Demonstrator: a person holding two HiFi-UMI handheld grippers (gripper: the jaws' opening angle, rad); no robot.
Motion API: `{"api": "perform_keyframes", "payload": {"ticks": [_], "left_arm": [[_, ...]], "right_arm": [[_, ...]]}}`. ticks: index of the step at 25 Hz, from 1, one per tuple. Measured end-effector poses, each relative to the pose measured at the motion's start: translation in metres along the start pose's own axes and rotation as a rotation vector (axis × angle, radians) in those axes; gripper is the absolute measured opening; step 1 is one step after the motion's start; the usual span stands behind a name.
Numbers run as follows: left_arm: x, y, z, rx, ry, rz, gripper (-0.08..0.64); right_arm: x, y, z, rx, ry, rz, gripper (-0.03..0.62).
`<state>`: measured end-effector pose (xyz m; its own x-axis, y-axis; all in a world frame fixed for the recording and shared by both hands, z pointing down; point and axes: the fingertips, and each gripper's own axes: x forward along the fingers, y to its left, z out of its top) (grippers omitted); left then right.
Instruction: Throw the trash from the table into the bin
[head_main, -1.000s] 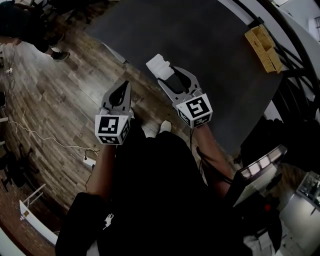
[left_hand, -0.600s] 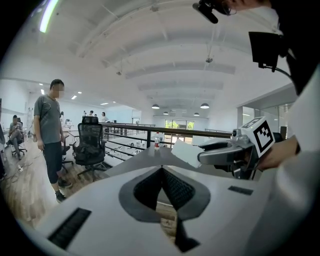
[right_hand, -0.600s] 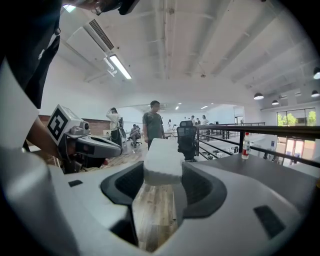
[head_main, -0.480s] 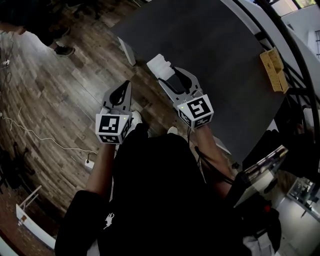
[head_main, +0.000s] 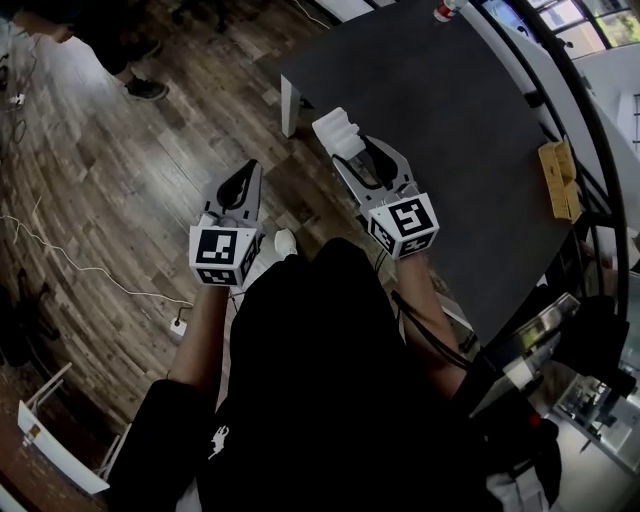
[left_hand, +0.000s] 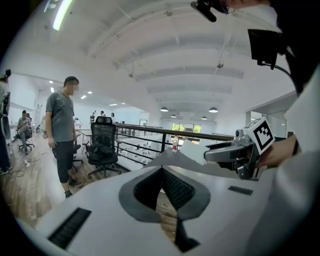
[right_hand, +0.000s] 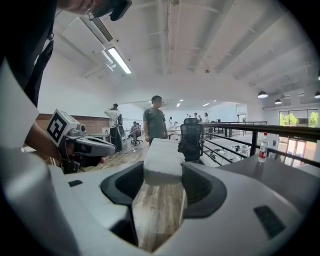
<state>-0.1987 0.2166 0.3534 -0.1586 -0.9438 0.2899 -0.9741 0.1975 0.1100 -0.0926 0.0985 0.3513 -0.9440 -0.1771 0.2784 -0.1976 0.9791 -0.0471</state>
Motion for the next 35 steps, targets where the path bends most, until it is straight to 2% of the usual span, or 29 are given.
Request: {"api": "perform_keyframes", "payload": {"ticks": [7,17,24,35], "left_arm": [[-0.007,0.056,0.003,-0.043,-0.014,0.113,0.009],[-0.005,0.123,0.006,-0.034,0.012,0.227,0.009],[0.056,0.16,0.023,-0.014,0.056,0.21,0.009],[0.2,0.193,0.074,0.053,0.108,0.087,0.009]], "right_arm": [[0.057,0.011,0.02,-0.022,0.007,0.094,0.245],[0.143,0.021,0.032,0.001,-0.021,0.199,0.245],[0.203,-0.014,0.032,0.031,-0.008,0.203,0.245],[0.279,-0.103,0.033,0.097,0.019,0.163,0.245]]}}
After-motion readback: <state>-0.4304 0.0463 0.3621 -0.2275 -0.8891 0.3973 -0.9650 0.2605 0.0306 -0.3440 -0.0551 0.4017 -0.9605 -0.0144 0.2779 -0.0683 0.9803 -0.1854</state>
